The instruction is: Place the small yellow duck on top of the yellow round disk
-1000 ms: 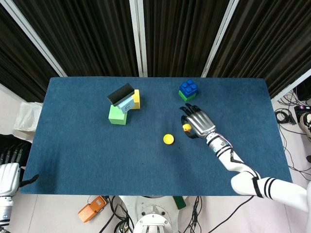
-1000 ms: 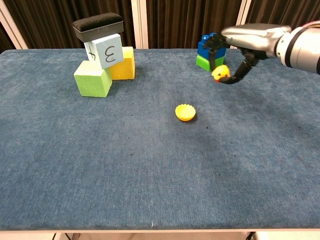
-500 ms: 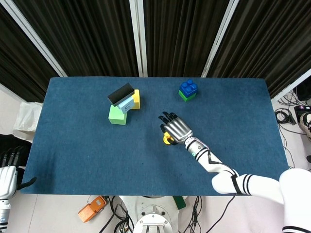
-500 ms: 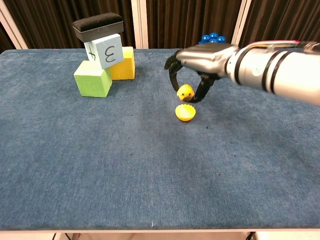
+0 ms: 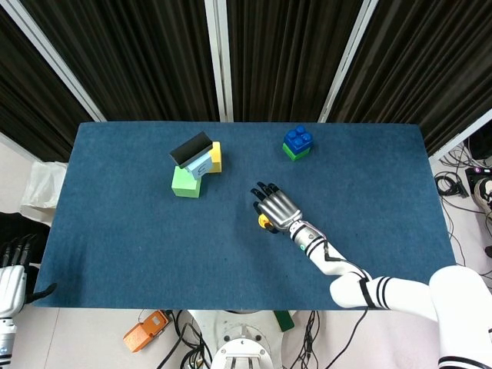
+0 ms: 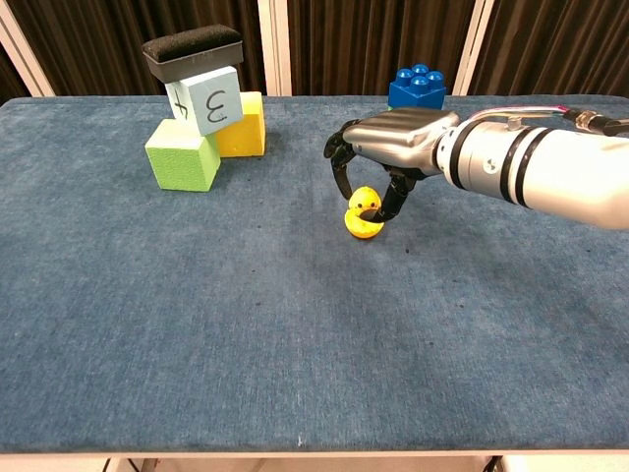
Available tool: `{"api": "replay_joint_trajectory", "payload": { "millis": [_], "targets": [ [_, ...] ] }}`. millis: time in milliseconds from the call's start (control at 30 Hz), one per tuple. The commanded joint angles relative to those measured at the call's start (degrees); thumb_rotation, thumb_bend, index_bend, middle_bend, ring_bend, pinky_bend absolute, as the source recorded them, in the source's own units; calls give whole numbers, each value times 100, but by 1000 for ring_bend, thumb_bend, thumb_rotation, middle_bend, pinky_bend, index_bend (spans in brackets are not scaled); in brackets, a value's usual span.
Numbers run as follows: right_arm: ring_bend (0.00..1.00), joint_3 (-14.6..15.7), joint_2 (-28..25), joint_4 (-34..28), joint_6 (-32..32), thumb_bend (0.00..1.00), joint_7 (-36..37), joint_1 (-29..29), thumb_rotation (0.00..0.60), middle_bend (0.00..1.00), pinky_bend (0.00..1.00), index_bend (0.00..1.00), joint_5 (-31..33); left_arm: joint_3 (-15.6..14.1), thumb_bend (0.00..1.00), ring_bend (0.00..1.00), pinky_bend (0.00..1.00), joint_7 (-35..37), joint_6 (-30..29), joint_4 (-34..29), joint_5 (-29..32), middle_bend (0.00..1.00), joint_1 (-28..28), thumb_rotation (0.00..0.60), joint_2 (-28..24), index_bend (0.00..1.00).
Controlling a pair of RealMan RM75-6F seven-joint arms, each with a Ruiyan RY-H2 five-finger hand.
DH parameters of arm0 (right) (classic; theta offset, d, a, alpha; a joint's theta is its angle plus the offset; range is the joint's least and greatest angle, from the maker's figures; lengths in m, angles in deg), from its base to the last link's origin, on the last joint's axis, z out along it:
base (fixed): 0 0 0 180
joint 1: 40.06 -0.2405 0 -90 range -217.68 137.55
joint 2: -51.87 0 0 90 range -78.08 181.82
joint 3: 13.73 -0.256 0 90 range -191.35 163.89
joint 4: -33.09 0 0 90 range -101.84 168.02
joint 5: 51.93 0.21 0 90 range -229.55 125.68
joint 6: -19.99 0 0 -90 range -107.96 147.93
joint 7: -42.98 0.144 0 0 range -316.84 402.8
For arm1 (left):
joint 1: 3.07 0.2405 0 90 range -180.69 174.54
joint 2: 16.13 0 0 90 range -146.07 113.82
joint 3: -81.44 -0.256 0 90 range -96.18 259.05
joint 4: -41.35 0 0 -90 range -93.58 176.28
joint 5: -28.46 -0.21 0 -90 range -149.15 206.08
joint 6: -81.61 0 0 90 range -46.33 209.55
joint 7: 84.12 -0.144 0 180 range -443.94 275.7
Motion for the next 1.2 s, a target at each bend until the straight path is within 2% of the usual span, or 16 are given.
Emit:
{"api": "replay_joint_trajectory", "payload": {
  "millis": [33, 133, 400, 533, 667, 800, 933, 1100, 1200],
  "targets": [
    [107, 26, -24, -31, -9, 519, -11, 7, 600, 185, 197, 572, 16, 2, 0, 16, 0, 4, 7, 4, -2, 59, -3, 600, 3, 63],
    [105, 80, -28, -25, -25, 520, -54, 17, 600, 185, 197, 525, 20, 7, 0, 16, 0, -1, 11, 10, -5, 59, -6, 600, 10, 62],
    [80, 143, -112, -120, -48, 519, 9, 50, 600, 185, 184, 307, -28, 22, 0, 16, 0, -21, 9, -3, -7, 59, -7, 600, 8, 62],
    [77, 117, -259, -296, -188, 519, 72, 108, 600, 185, 183, 287, -108, 27, 0, 16, 0, -41, 1, -24, -25, 59, -14, 600, -2, 63],
    [77, 108, -682, -684, -592, 519, 144, 330, 600, 185, 183, 286, -285, 39, 0, 16, 0, -37, 18, -31, -18, 59, -25, 600, -15, 63],
    [77, 203, -1370, -1214, -1387, 514, 131, 843, 600, 185, 184, 244, -499, 63, 0, 16, 0, -26, 44, -25, -40, 59, -73, 600, -11, 63],
    [75, 431, -2004, -1630, -2279, 480, 143, 1504, 600, 174, 184, 155, -784, 90, 0, 16, 0, -27, 83, -27, -67, 59, -138, 600, 6, 63],
    [16, 816, -2675, -2021, -3396, 446, 444, 2479, 600, 86, 151, 19, -1187, 127, 0, 15, 0, -82, 99, -96, -132, 59, -235, 600, 8, 62],
    [1, 1030, -2890, -2079, -3953, 438, 785, 3013, 600, 60, 134, 0, -1462, 153, 0, 16, 0, -142, 107, -169, -159, 59, -292, 600, -2, 63]
  ]
}}
